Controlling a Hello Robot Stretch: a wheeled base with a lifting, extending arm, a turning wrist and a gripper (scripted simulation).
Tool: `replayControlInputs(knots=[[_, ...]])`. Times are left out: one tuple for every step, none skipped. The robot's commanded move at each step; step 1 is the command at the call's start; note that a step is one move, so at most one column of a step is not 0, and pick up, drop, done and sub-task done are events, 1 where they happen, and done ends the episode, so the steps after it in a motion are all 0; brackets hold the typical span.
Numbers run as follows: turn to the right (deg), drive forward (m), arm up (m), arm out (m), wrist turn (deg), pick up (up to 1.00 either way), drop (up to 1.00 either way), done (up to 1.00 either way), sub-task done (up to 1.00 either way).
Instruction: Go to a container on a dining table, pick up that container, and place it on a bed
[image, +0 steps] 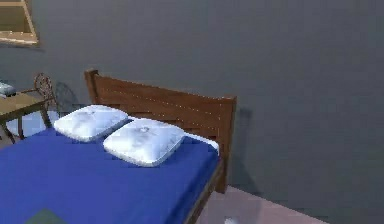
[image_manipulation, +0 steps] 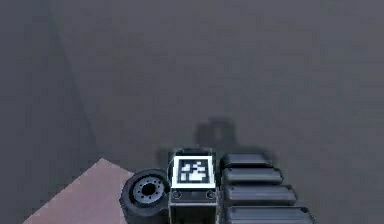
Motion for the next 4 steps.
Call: replayControlInputs(knots=[[9.0,0.00,0.00,0.00,0.0,0.00,0.00,0.00,0.00],[0.0,0.15,0.00,0.00,0.0,0.00,0.00,0.00,0.00],[-45.0,0.00,0.00,0.00,0.0,0.00,0.00,0.00,0.00],[-45.0,0.00,0.00,0.00,0.0,0.00,0.00,0.00,0.00]])
